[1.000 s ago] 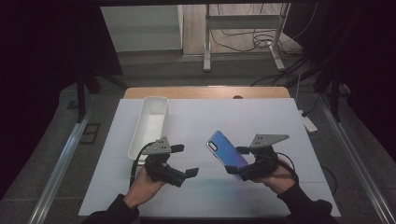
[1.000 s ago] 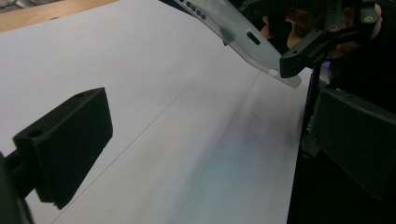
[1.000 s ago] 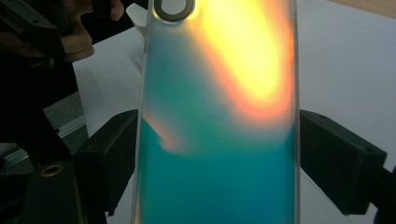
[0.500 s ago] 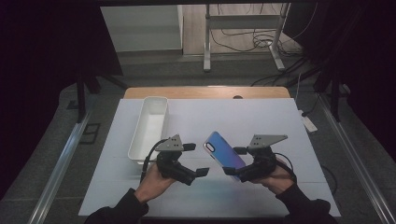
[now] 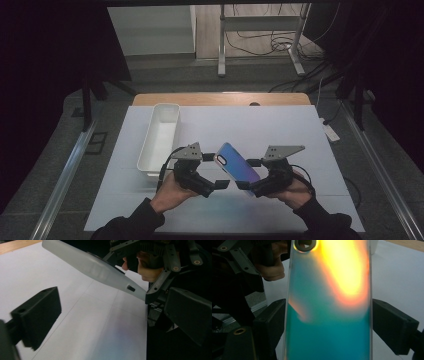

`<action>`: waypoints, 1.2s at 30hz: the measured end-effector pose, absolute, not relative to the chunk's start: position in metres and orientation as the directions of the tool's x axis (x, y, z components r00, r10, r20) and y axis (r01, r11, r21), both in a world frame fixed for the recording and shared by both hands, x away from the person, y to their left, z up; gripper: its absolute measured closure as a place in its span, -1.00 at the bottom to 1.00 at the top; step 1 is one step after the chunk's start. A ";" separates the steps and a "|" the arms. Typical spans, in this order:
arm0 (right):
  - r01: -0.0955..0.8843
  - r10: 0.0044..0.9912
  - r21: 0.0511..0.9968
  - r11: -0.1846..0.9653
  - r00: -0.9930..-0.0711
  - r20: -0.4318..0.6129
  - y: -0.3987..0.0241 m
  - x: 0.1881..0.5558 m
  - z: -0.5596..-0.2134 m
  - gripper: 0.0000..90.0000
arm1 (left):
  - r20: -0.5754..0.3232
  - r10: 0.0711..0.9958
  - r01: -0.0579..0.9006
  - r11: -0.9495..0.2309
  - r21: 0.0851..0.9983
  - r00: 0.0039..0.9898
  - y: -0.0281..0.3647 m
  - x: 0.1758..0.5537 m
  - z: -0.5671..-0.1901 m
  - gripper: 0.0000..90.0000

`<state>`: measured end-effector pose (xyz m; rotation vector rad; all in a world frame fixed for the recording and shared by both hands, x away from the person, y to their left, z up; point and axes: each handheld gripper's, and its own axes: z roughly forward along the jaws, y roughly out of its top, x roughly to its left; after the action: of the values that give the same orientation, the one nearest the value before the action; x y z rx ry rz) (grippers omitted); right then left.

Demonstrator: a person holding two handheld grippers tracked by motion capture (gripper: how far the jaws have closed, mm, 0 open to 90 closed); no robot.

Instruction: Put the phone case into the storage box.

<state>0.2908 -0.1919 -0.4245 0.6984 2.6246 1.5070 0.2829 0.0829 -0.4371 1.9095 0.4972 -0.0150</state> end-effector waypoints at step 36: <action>0.344 0.351 0.829 0.441 -0.916 0.193 -0.187 0.288 -0.426 -0.63 | -0.412 0.110 0.426 -0.247 0.870 0.905 0.096 0.288 -0.440 0.81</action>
<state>0.2876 -0.1872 -0.4260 0.6419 2.6598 1.5279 0.2885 0.0963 -0.4399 1.8125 0.4011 -0.3124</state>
